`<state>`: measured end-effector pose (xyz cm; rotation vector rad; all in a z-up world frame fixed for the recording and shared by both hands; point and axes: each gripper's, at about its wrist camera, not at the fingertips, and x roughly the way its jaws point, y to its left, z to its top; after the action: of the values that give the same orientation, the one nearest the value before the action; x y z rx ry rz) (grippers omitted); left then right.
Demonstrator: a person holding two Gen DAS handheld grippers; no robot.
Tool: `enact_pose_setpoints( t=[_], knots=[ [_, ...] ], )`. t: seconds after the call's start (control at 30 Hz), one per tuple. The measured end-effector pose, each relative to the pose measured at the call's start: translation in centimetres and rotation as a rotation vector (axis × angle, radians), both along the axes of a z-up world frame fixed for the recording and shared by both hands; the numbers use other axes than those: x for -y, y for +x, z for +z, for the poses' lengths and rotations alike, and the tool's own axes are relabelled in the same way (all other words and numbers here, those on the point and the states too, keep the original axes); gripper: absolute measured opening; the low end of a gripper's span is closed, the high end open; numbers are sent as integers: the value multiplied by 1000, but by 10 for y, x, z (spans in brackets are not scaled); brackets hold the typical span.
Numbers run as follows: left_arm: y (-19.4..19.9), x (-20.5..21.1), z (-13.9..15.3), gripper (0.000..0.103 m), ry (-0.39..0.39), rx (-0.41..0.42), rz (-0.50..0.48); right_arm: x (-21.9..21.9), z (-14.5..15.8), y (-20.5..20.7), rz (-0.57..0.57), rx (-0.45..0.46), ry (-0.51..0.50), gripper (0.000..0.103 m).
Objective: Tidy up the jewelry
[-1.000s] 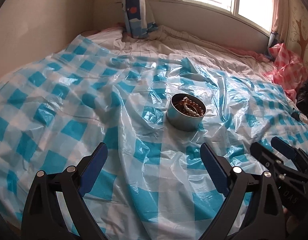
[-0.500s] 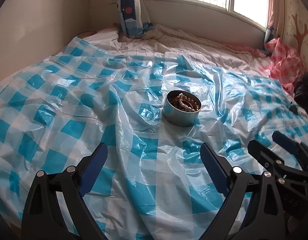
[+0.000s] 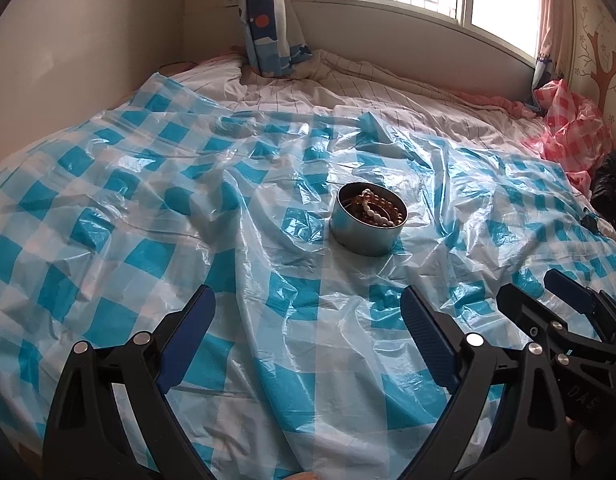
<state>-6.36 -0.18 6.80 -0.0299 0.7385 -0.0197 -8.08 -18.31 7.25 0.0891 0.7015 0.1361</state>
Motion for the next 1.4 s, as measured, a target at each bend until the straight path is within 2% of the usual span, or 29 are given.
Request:
enact_pose_setpoints(
  t=[1.4],
  knots=[
    [2, -2, -1, 95, 12, -10, -2, -1, 0, 0, -2, -1, -2, 86]
  ],
)
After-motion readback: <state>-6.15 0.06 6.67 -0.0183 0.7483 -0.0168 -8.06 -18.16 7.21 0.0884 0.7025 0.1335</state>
